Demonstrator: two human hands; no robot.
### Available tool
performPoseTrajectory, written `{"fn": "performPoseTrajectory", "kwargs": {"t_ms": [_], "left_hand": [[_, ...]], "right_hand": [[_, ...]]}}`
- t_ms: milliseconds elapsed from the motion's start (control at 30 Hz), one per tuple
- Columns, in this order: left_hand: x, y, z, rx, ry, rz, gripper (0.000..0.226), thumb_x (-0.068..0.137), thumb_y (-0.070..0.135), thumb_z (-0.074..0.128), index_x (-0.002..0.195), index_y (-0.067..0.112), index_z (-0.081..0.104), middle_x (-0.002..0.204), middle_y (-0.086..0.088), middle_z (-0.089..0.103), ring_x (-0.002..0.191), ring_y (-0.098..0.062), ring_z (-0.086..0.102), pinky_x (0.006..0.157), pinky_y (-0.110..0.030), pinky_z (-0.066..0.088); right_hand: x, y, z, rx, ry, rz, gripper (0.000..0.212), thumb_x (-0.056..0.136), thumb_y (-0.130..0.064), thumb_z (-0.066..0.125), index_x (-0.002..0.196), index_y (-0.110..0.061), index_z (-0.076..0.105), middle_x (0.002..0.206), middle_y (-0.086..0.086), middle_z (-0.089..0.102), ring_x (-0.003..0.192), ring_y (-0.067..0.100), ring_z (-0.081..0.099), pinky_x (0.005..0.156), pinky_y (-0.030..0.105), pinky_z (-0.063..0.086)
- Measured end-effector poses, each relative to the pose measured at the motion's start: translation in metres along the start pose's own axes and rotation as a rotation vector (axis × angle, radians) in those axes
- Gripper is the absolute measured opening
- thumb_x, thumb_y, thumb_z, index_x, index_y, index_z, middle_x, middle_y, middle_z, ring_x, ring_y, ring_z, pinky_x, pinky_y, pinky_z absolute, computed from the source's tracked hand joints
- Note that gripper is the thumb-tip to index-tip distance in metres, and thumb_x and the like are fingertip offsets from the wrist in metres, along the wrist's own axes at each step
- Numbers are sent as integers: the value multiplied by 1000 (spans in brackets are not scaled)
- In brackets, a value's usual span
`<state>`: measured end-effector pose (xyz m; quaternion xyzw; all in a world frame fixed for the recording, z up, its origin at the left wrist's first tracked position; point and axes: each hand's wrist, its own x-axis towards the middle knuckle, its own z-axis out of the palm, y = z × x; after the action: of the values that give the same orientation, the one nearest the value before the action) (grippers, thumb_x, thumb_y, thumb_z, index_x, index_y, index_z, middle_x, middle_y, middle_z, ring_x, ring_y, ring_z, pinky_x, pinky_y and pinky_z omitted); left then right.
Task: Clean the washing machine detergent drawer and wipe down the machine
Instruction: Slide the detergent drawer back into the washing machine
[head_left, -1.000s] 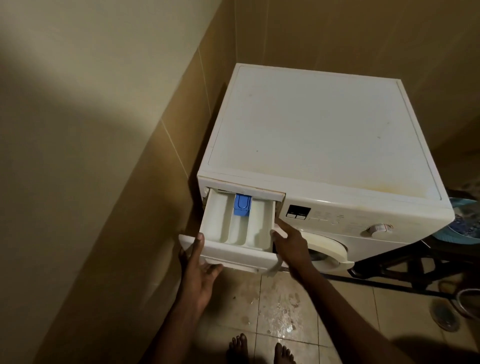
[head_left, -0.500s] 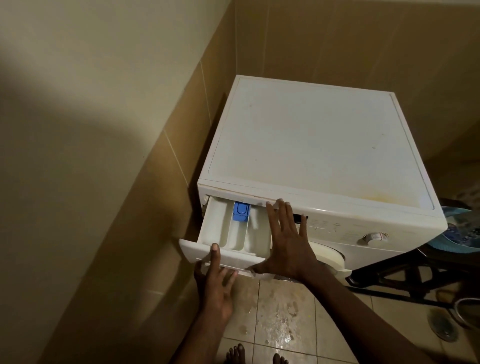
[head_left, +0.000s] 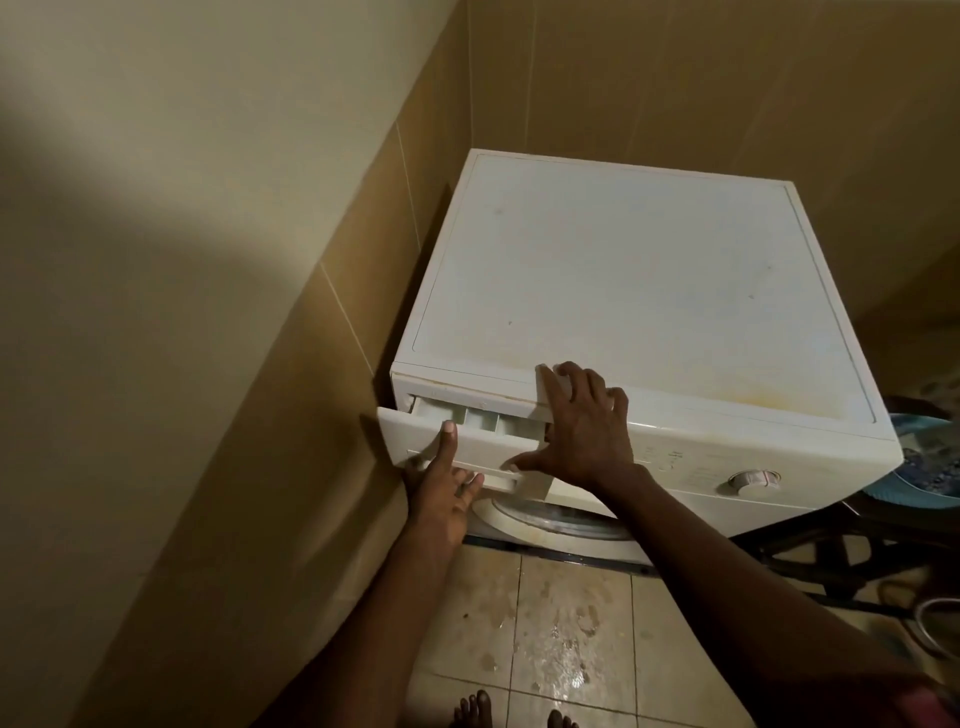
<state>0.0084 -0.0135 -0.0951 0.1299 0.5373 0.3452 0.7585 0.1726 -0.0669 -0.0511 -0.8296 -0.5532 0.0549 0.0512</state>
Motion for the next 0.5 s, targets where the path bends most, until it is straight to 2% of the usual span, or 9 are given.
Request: {"fn": "performPoseTrajectory", "kwargs": {"t_ms": [100, 233, 333, 500], "left_hand": [[9, 3, 9, 30, -5, 4, 71, 86, 30, 73, 145, 18, 36, 138, -19, 54, 130, -38, 51, 108, -53, 44], [18, 7, 16, 40, -12, 4, 78, 80, 33, 78, 144, 21, 36, 136, -18, 54, 126, -36, 54, 101, -50, 50], [25, 9, 20, 38, -12, -1, 79, 79, 34, 79, 144, 20, 36, 135, -18, 54, 126, -36, 53, 97, -48, 51], [33, 13, 28, 59, -26, 9, 97, 61, 42, 85, 143, 21, 36, 136, -17, 53, 128, -36, 52, 103, -51, 50]], "right_hand": [[6, -2, 0, 42, 36, 29, 108, 55, -74, 71, 142, -25, 30, 141, -1, 32, 129, 23, 30, 103, 45, 25], [8, -2, 2, 46, 112, 47, 94, 55, -71, 73, 131, -26, 42, 133, -2, 40, 124, 22, 36, 96, 43, 28], [13, -2, 0, 0, 115, 48, 88, 60, -69, 71, 129, -24, 44, 132, -1, 42, 121, 24, 38, 93, 42, 29], [20, -2, 3, -55, 143, 46, 80, 63, -70, 70, 124, -23, 47, 124, -1, 48, 113, 26, 44, 88, 42, 32]]}}
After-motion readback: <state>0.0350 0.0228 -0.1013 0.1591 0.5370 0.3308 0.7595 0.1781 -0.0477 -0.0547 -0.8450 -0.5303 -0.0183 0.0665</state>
